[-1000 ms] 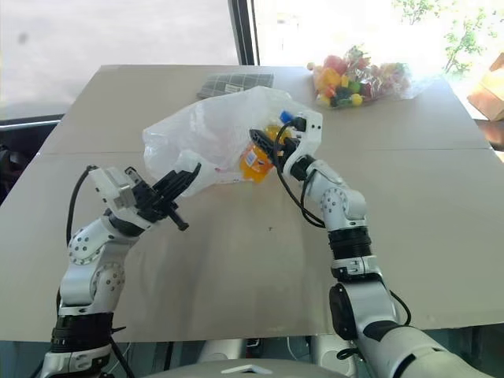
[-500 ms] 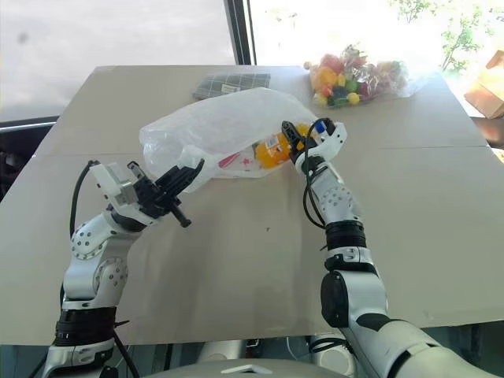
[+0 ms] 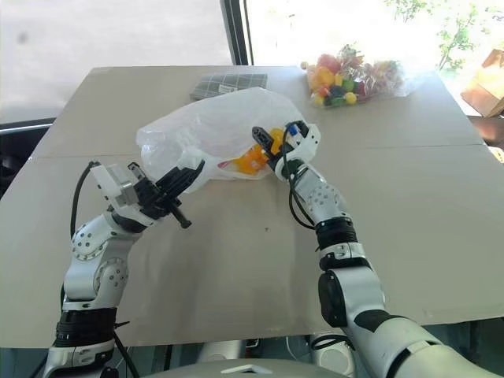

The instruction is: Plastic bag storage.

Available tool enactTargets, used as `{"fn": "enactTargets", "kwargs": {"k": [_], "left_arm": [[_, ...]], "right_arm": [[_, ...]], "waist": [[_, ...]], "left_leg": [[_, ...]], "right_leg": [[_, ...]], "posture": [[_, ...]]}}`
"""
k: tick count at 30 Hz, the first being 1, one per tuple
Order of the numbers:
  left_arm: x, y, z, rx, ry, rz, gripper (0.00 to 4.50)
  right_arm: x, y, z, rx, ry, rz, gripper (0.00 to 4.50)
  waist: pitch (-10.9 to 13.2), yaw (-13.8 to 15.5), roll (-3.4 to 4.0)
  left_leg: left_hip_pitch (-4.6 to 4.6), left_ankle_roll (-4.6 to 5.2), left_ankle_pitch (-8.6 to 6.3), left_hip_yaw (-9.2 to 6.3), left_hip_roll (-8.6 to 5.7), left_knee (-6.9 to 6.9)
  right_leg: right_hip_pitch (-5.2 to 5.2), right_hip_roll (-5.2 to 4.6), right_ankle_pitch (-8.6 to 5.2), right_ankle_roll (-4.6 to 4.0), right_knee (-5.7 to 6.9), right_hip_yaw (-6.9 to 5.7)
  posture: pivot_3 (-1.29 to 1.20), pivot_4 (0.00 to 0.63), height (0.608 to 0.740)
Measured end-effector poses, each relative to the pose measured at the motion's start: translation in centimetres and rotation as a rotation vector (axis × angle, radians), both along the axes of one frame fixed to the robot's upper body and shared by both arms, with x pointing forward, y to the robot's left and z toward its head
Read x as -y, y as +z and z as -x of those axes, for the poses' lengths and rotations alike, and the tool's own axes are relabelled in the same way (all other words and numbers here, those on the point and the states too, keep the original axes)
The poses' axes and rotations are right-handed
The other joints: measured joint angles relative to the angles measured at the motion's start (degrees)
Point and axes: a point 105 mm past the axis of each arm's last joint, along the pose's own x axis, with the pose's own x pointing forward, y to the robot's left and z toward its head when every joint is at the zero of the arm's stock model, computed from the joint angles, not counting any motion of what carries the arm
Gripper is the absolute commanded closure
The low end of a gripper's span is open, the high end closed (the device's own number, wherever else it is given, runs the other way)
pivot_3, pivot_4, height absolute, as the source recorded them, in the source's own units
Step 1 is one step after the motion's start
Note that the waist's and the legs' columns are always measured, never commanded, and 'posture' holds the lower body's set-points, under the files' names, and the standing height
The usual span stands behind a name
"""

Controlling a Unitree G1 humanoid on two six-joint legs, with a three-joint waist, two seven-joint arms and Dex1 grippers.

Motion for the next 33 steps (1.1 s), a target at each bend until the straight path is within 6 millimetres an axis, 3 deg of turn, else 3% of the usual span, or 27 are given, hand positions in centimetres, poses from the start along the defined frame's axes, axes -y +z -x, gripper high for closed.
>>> {"fn": "enactTargets", "kwargs": {"k": [6, 12, 16, 23, 29, 33], "left_arm": [[0.0, -0.1, 0.0, -0.005, 0.001, 0.0, 4.5], [0.0, -0.2, 0.0, -0.005, 0.0, -0.001, 4.5], [0.0, -0.1, 0.0, -0.005, -0.002, 0.0, 4.5], [0.1, 0.0, -0.2, -0.002, -0.005, 0.0, 4.5], [0.0, -0.2, -0.2, -0.006, -0.006, 0.001, 4.5], [0.2, -0.3, -0.3, -0.007, -0.005, 0.0, 4.5]], "right_arm": [[-0.8, 1.6, 0.7, 0.042, 0.049, 0.001, 0.01], [0.2, 0.8, 0.1, -0.043, -0.029, 0.053, 0.01], [0.3, 1.0, -0.4, -0.043, -0.091, 0.189, 0.01], [-2.3, 2.1, 0.9, 0.003, 0.054, 0.401, 0.01], [-1.0, 3.8, -0.1, -0.088, -0.025, 0.417, 0.01], [0.4, 2.7, -0.6, -0.195, -0.079, 0.425, 0.01]], "waist": [[0.0, 0.0, 0.0], [0.0, 0.0, 0.0], [0.0, -0.1, 0.0], [0.0, -0.1, 0.0], [0.0, 0.0, -0.01], [0.0, 0.0, -0.02]], "left_leg": [[0.0, 0.0, 0.0, -0.01, 0.0, 0.0], [-0.01, 0.0, 0.0, 0.0, -0.01, 0.0], [-0.05, 0.0, 0.0, 0.02, -0.01, 0.0], [-0.07, 0.0, 0.0, 0.04, 0.01, -0.02], [-0.09, 0.0, 0.0, 0.04, -0.06, 0.0], [-0.1, 0.0, 0.0, 0.03, -0.05, -0.06]], "right_leg": [[-0.01, -0.02, 0.0, 0.0, 0.0, -0.01], [-0.01, -0.04, 0.0, 0.0, 0.0, -0.01], [-0.08, -0.03, 0.0, 0.0, 0.02, 0.0], [-0.11, -0.02, 0.0, -0.01, 0.03, 0.03], [-0.11, -0.09, 0.01, 0.0, 0.02, 0.02], [-0.11, -0.08, 0.0, 0.0, 0.01, 0.0]], "posture": [[0.0, 0.15, 0.74], [0.0, 0.15, 0.74], [0.0, 0.15, 0.74], [0.0, 0.15, 0.74], [0.0, 0.15, 0.74], [0.0, 0.15, 0.74]]}}
